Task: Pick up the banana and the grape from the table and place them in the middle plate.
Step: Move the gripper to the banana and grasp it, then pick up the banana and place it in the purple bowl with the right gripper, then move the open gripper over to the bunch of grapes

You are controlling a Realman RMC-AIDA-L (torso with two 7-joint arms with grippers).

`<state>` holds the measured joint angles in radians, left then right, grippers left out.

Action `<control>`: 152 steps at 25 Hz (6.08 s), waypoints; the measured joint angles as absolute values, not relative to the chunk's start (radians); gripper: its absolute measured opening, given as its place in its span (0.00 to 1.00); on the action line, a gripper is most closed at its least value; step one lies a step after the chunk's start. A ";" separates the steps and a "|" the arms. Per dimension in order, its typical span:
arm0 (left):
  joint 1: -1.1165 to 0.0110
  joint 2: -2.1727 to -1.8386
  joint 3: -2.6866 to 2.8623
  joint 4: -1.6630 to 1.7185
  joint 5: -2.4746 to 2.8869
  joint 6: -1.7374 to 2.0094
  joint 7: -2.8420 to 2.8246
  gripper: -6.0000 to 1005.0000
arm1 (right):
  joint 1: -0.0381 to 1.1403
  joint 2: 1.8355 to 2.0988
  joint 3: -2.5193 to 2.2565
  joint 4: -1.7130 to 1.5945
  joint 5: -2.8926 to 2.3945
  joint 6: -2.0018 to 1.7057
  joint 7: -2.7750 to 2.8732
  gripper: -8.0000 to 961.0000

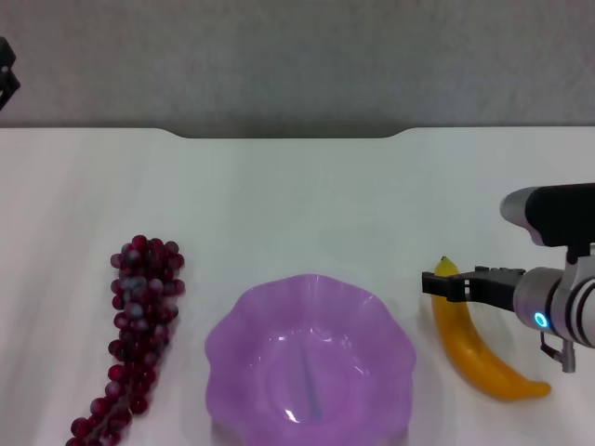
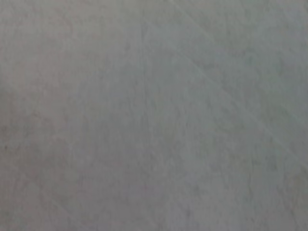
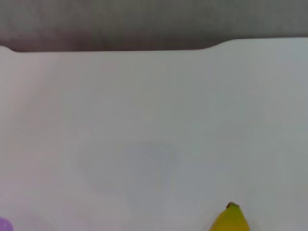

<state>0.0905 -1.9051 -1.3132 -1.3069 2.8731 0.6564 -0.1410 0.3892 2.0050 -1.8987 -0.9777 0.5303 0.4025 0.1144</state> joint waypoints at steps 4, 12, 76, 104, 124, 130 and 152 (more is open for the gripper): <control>0.090 -1.905 -1.313 -1.307 2.873 0.655 -0.142 0.87 | 0.411 2.006 -1.908 -0.949 0.544 0.403 0.113 0.92; 0.084 -1.905 -1.308 -1.305 2.873 0.655 -0.142 0.87 | 0.484 2.005 -1.930 -0.840 0.609 0.414 0.113 0.92; 0.081 -1.896 -1.299 -1.318 2.873 0.659 -0.141 0.87 | 0.552 2.008 -2.095 -1.236 0.762 0.718 -0.277 0.58; 0.071 -1.896 -1.288 -1.325 2.873 0.657 -0.141 0.87 | 0.663 2.009 -2.202 -1.054 0.853 0.587 -0.284 0.63; 0.010 -1.854 -1.175 -1.332 2.873 0.617 -0.161 0.87 | 0.159 2.005 -1.895 -1.520 0.843 0.237 -0.582 0.63; -0.005 -1.816 -1.153 -1.347 2.874 0.578 -0.214 0.87 | 0.052 2.006 -1.803 -1.570 0.851 0.196 -0.578 0.63; -0.150 -1.860 -1.278 -1.507 2.732 -0.365 0.028 0.86 | -0.050 2.008 -1.693 -1.602 0.853 0.183 -0.548 0.63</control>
